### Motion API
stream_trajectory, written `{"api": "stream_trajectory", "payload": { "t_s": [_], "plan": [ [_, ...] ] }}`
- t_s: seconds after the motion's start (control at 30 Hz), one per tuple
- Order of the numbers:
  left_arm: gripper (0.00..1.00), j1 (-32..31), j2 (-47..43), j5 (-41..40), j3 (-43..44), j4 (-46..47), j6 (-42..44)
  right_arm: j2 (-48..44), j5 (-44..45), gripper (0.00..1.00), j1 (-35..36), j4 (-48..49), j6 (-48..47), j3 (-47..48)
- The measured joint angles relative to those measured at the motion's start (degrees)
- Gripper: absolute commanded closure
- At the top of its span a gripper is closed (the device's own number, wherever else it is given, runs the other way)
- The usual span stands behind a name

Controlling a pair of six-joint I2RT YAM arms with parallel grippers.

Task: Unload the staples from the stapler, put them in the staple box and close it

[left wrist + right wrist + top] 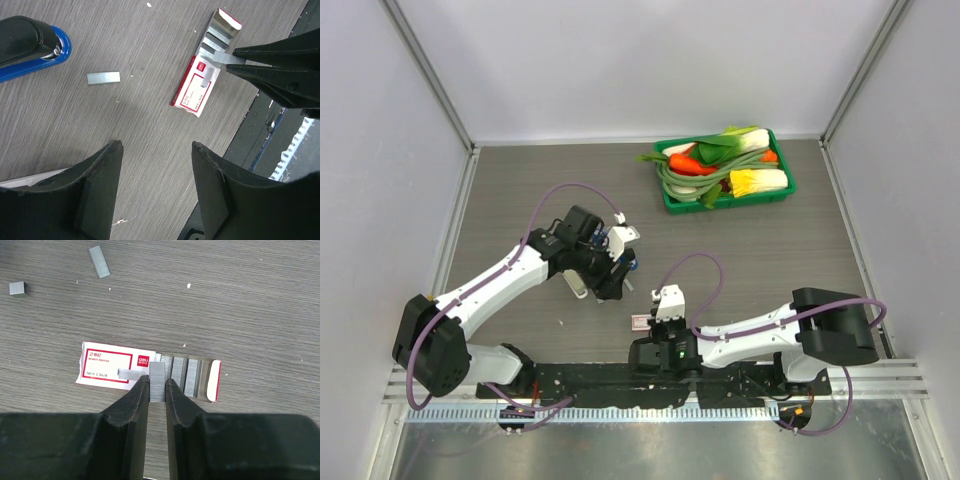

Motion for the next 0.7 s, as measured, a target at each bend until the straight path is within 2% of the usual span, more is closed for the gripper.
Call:
{"api": "stream_trajectory", "payload": {
  "t_s": [0.7],
  "plan": [
    [0.39,0.0,0.0,0.22,0.0,-0.24,0.04,0.0,0.24,0.99,-2.49,0.02,0.55,-1.11]
  ]
}}
